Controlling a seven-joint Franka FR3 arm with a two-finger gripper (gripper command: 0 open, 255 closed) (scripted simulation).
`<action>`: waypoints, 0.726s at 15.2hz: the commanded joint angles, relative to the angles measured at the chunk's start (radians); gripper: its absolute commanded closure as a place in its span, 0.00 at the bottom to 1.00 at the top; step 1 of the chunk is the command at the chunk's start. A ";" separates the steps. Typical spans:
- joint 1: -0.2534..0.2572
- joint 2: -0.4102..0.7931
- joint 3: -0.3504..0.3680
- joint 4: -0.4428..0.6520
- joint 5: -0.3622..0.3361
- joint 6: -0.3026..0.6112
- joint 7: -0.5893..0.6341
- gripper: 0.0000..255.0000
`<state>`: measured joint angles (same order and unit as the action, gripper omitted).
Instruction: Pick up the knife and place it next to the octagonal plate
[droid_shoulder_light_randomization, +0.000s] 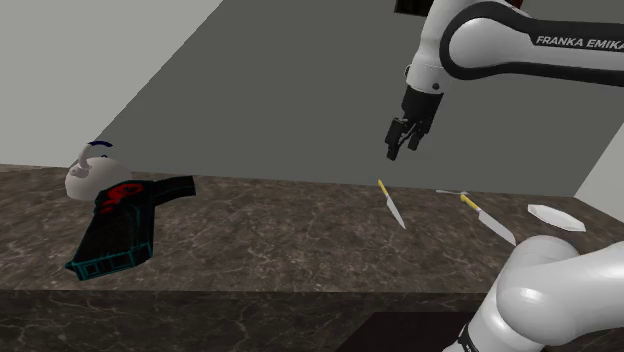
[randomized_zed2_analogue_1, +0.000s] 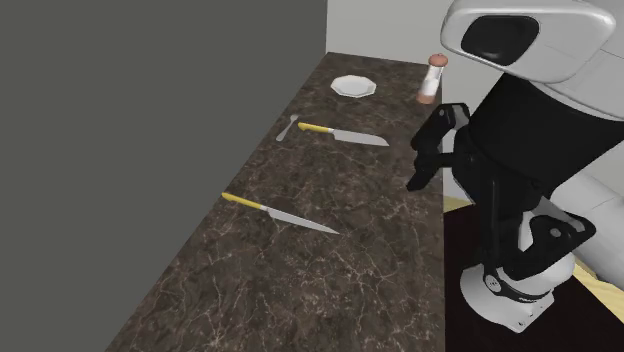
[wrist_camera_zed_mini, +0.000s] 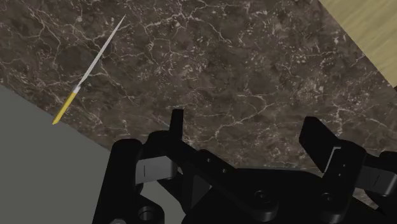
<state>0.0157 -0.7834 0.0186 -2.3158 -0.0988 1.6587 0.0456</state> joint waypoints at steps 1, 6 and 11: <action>0.000 0.000 0.000 0.000 0.000 0.000 0.000 0.00; -0.048 0.103 -0.059 -0.033 -0.021 0.125 0.015 0.00; -0.094 0.225 -0.118 -0.044 -0.033 0.245 0.028 0.00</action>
<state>-0.0685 -0.5860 -0.0865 -2.3545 -0.1298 1.8730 0.0711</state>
